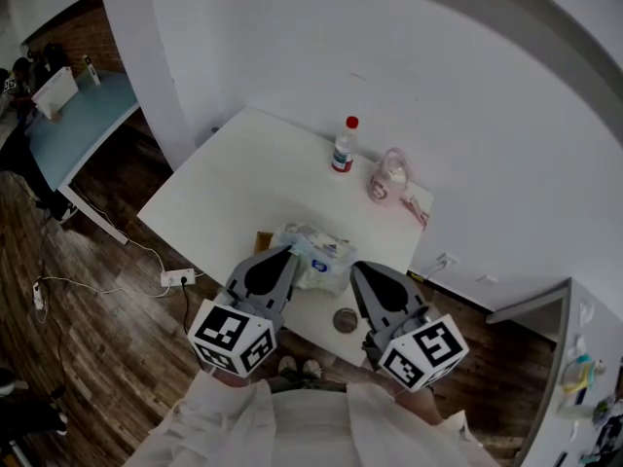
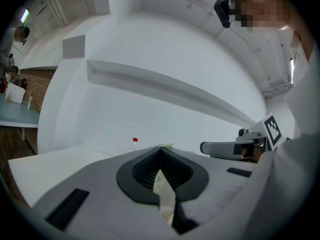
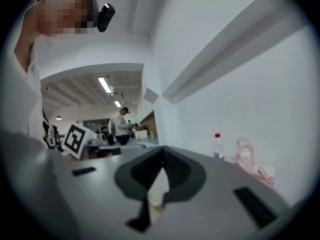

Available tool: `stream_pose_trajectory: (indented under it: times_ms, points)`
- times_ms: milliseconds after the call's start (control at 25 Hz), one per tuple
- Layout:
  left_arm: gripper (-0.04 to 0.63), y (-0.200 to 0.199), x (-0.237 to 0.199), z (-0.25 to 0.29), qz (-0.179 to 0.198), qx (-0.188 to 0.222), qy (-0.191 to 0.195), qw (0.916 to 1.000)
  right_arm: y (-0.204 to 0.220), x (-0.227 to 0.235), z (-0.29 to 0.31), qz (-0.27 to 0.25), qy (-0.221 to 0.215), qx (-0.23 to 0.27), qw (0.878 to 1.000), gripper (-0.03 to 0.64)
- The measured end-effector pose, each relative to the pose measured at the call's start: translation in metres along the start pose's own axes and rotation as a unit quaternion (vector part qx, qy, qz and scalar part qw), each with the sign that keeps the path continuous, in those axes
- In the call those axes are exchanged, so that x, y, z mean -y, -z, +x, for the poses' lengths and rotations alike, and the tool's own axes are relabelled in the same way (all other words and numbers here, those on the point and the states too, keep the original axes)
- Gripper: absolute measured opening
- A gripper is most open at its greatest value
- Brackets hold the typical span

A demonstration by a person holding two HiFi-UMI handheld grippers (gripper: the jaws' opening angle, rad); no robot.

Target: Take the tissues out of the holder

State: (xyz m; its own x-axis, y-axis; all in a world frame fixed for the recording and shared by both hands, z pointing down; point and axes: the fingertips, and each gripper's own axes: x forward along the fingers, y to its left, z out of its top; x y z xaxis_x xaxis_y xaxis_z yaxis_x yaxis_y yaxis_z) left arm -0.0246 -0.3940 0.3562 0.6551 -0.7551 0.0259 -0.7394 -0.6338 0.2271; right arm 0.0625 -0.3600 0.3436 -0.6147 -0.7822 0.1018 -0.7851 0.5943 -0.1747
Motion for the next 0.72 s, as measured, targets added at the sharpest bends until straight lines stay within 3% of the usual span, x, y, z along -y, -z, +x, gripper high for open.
stream_pose_trajectory:
  times_ms: [720]
  points:
    - [0.018,-0.0003,0.0008,-0.0033,-0.007,0.005,0.002,1.0,0.0046,-0.002,-0.0016,-0.005,0.004,-0.004,1.0,0.011]
